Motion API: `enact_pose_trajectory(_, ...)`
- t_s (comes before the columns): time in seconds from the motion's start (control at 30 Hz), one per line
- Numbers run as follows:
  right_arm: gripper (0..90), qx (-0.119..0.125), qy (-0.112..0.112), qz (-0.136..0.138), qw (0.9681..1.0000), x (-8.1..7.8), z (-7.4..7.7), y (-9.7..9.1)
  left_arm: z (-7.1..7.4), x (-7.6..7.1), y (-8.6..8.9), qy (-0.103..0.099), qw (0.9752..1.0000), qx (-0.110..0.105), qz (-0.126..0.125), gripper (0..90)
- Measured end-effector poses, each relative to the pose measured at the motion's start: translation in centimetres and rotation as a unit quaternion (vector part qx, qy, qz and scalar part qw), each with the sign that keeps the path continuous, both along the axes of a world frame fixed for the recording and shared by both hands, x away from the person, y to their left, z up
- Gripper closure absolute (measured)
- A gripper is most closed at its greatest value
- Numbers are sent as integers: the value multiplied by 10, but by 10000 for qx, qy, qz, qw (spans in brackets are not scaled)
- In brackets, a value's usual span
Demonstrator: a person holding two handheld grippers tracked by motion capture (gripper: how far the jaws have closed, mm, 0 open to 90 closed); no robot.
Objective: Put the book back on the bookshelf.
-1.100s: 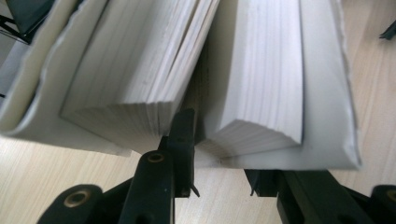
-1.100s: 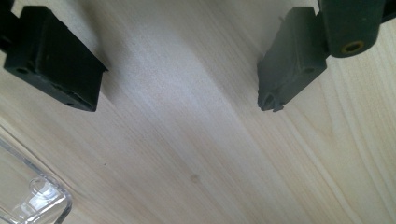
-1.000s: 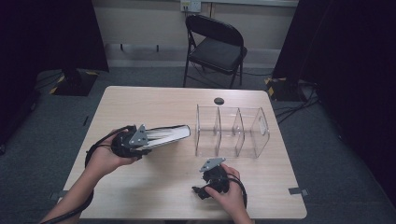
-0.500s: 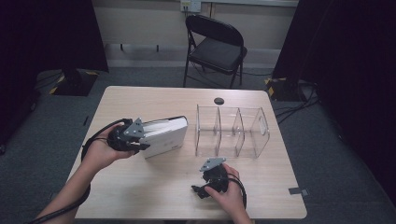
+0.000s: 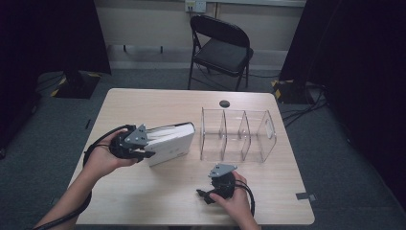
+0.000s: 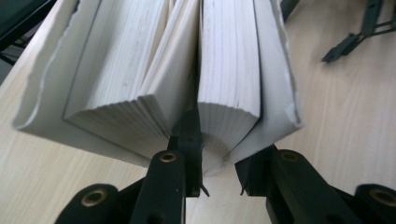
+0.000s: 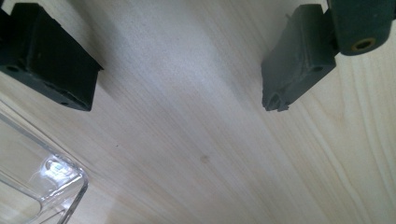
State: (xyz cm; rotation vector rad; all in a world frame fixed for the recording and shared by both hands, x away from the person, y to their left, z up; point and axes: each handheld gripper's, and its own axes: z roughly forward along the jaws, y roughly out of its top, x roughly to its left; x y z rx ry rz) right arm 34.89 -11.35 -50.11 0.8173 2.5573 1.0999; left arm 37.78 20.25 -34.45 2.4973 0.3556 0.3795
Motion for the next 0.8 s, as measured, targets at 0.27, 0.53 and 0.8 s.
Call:
enact_pose_trajectory(0.27, 98, -18, 30, 36, 10000, 2, 0, 0, 4, -8, -7, 143, 9995, 45, -278, 739)
enact_pose_trajectory(0.53, 100, -198, 126, 22, 9997, 4, 4, 3, 5, -3, -6, 213, 9996, 127, -104, 746)
enact_pose_trajectory(0.8, 160, -428, 298, 159, 9985, 6, 11, 6, 5, -4, -8, 267, 9993, 156, -223, 743)
